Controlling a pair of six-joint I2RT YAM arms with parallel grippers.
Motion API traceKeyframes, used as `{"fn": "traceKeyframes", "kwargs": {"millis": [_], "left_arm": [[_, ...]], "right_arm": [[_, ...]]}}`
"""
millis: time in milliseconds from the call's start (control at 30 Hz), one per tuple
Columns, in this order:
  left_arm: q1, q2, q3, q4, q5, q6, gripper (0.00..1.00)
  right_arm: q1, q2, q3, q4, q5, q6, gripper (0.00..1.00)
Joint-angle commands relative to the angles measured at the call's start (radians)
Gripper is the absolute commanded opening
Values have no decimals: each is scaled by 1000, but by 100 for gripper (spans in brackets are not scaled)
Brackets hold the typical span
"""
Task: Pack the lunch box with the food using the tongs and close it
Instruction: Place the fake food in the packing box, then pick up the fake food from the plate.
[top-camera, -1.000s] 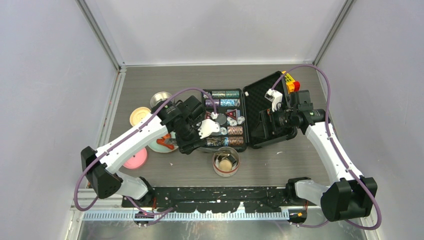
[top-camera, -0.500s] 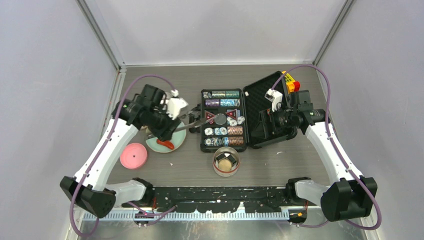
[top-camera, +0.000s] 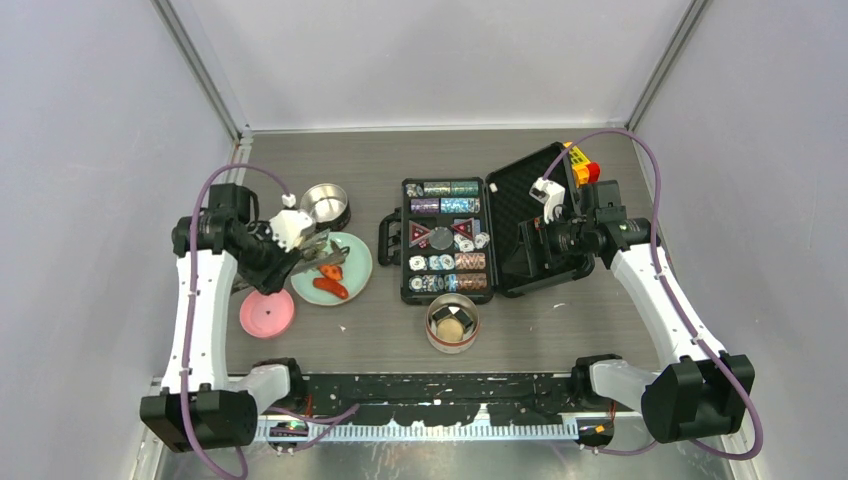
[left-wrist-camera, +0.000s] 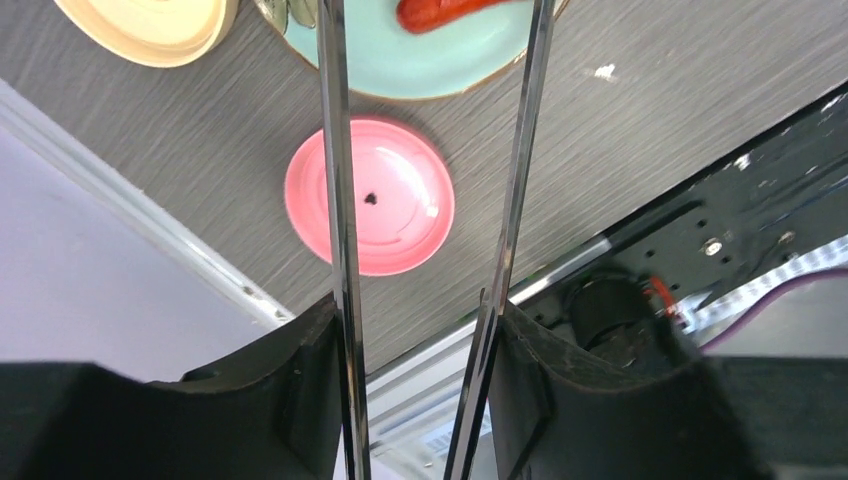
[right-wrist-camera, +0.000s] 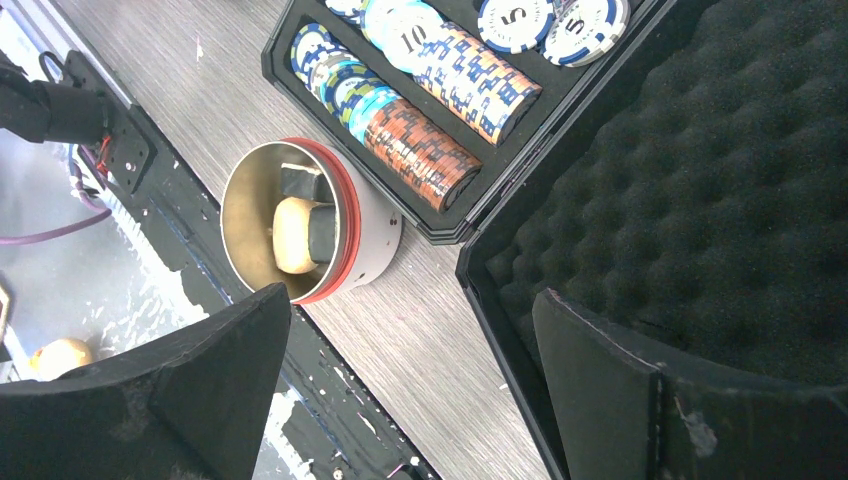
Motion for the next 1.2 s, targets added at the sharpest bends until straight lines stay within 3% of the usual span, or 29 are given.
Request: {"fn": "traceKeyframes", "kwargs": {"millis": [0,167,367,800,1167], "left_arm": [[47,-29,-5,-75,4,287,49],[54,2,-25,-129,-42,446,49],[53,-23,-93,-74,-133,595,50],[53,-1,-154,126,-191,590,53],[28,59,-184,148,-219,586,50]], "right_arm": [[-3,-8,31,3,-2,-12,95],[-4,-12,30,4,-2,-12,96],[-3,-11,28,4,-10,-9,96],[-4,-6,28,3,-17,-6,96],[-4,1,28,4,-12,-7,96]]}}
